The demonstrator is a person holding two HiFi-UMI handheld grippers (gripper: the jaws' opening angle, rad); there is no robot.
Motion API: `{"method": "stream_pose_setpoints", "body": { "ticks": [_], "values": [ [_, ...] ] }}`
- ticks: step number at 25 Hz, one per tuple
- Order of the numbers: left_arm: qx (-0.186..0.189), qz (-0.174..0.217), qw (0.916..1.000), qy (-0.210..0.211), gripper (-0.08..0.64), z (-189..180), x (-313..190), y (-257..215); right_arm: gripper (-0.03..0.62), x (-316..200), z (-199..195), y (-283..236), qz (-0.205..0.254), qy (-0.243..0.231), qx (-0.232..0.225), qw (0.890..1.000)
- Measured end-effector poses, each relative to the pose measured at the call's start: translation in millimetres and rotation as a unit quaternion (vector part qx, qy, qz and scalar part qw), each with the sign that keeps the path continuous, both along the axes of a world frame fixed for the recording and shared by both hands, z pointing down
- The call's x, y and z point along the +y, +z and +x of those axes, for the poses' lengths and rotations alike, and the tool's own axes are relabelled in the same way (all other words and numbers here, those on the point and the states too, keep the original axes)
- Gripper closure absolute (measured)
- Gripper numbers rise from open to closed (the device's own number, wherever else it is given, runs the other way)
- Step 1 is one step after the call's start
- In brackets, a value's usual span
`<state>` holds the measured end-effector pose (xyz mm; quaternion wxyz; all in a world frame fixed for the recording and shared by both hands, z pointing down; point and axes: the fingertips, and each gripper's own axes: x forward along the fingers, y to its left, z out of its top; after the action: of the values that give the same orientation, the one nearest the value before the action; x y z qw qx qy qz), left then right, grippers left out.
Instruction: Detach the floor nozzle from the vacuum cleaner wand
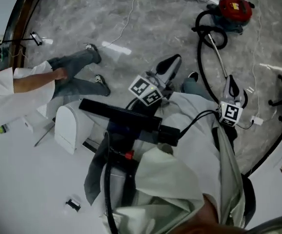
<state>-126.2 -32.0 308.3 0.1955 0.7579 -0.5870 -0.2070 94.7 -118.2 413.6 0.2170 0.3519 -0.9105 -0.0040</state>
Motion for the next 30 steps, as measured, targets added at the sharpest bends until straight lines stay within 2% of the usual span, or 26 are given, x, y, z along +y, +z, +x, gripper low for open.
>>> {"method": "stream_pose_setpoints", "body": {
  "ticks": [2, 7, 10, 12, 16, 18, 21, 22, 23, 24, 25, 27, 30],
  "values": [
    [-0.014, -0.005, 0.9998, -0.010, 0.575, -10, -7, -2, 0.592, -8, -11, 3, -0.006, -0.011, 0.004, 1.000],
    [-0.020, -0.042, 0.9988, -0.016, 0.574, -9, -26, 21, 0.592, -27, -2, 47, -0.046, -0.001, 0.044, 0.998],
    [-0.025, -0.070, 0.9972, -0.007, 0.572, -16, -50, 46, 0.592, -42, 0, 86, -0.054, 0.004, 0.085, 0.995],
    [-0.024, -0.100, 0.9947, 0.004, 0.566, -21, -71, 82, 0.592, -52, 2, 126, -0.067, 0.001, 0.125, 0.990],
    [-0.011, -0.159, 0.9859, 0.050, 0.558, -24, -117, 187, 0.592, -87, 7, 237, -0.090, 0.011, 0.216, 0.972],
    [-0.017, -0.178, 0.9818, 0.064, 0.548, -29, -143, 244, 0.592, -123, 3, 300, -0.103, 0.031, 0.227, 0.968],
    [-0.008, -0.199, 0.9766, 0.081, 0.471, -40, -176, 325, 0.591, -167, -4, 401, -0.130, 0.047, 0.218, 0.966],
    [0.001, -0.206, 0.9749, 0.083, 0.469, -45, -182, 349, 0.575, -173, -7, 437, -0.132, 0.043, 0.220, 0.965],
    [0.007, -0.214, 0.9733, 0.083, 0.459, -51, -186, 373, 0.519, -176, -12, 474, -0.134, 0.032, 0.227, 0.964],
    [0.008, -0.220, 0.9719, 0.083, 0.449, -55, -189, 397, 0.489, -178, -19, 511, -0.139, 0.017, 0.238, 0.961],
    [0.006, -0.226, 0.9705, 0.083, 0.445, -58, -192, 421, 0.483, -180, -25, 547, -0.149, 0.002, 0.248, 0.957],
    [-0.007, -0.240, 0.9669, 0.085, 0.425, -61, -195, 465, 0.480, -186, -32, 607, -0.160, -0.018, 0.264, 0.951],
    [-0.036, -0.264, 0.9591, 0.096, 0.394, -65, -203, 524, 0.411, -203, -33, 675, -0.153, -0.023, 0.282, 0.947]
  ]
}}
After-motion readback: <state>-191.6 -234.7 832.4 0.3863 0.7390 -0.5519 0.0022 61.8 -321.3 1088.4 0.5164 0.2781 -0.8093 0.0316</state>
